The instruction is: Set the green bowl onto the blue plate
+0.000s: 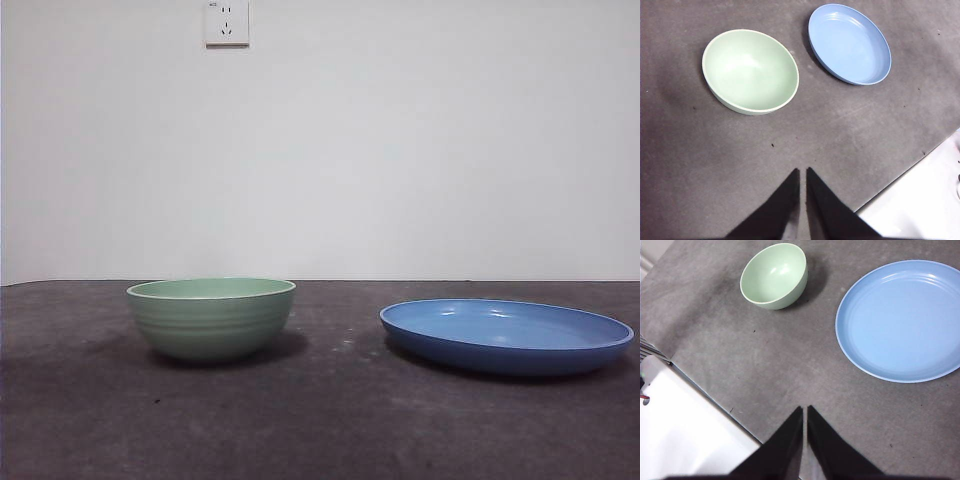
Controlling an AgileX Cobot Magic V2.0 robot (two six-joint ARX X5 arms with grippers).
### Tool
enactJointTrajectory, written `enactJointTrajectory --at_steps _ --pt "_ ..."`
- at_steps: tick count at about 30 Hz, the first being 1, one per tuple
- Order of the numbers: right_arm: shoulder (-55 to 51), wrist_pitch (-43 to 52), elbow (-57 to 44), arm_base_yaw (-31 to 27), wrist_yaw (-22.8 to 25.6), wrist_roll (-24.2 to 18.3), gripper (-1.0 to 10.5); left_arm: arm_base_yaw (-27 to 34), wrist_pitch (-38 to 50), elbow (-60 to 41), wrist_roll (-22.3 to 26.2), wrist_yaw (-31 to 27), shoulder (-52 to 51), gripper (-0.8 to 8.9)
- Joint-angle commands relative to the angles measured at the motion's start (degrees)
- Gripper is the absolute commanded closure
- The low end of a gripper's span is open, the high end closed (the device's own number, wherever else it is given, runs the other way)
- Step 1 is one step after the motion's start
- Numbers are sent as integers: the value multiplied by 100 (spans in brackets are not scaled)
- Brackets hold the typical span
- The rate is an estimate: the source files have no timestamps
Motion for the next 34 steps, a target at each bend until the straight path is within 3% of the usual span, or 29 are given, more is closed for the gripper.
enactJointTrajectory --at_steps 1,4,6,7,24,34 --pt "24 15 129 17 -13 -52 840 -17 22 140 72 33 33 716" --pt "22 15 129 17 -13 -7 614 -17 17 140 66 33 33 483" --pt "22 15 129 17 -13 -4 564 -17 22 140 66 33 33 366" --pt "22 17 129 17 -13 -4 564 -17 20 140 63 31 33 354" --pt "24 28 129 17 -13 50 564 -42 588 216 -424 -81 476 354" --pt "24 63 129 17 -11 66 565 -396 669 1099 -496 -916 1829 355"
